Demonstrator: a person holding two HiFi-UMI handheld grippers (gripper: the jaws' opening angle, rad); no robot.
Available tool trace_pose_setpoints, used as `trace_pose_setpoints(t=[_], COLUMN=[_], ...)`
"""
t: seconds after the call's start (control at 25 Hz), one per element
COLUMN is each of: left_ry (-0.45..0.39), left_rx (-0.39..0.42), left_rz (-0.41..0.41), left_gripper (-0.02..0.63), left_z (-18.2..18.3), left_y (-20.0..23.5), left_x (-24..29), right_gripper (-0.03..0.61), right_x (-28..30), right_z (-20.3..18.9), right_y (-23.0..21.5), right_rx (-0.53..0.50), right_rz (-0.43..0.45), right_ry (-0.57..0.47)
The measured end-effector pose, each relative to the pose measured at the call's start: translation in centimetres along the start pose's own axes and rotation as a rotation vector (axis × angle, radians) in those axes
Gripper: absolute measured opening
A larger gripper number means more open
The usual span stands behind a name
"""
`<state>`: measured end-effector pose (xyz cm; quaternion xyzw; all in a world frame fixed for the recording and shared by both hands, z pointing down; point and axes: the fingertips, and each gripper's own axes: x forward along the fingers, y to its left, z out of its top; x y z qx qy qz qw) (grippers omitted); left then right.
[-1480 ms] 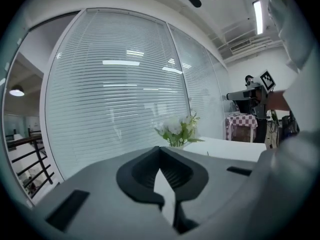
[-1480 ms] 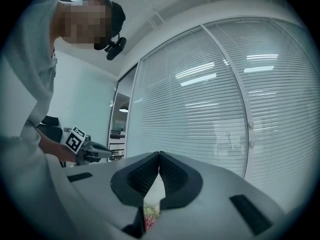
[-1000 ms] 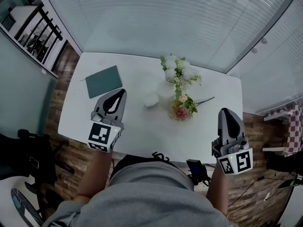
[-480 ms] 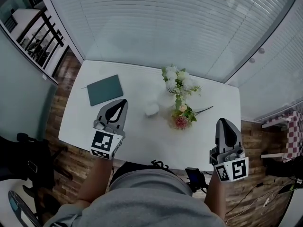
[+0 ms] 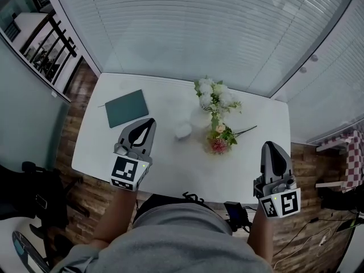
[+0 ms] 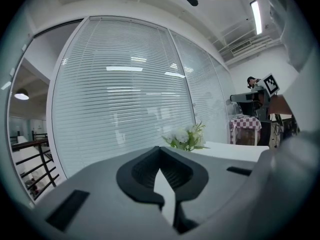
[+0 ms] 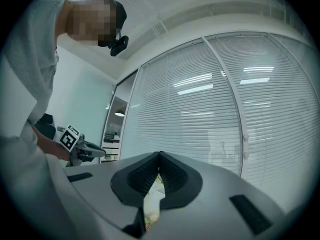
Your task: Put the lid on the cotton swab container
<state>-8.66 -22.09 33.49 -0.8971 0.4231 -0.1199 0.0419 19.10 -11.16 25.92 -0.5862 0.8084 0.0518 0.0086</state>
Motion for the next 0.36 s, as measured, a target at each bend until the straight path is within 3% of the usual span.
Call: trace_pose_setpoints(t=[0.36], left_ry=[0.002], left_rx=[0.005], left_rz=[-0.014], left_gripper=[0.006], left_z=[-0.02], left_y=[-0.28], left_x=[0.66], right_gripper=[0.025], right_x=[0.18], right_z=[-0.05], right_y=[-0.09], right_rx=[-0.005], right_rz=[0.004], right_ry=[0.009])
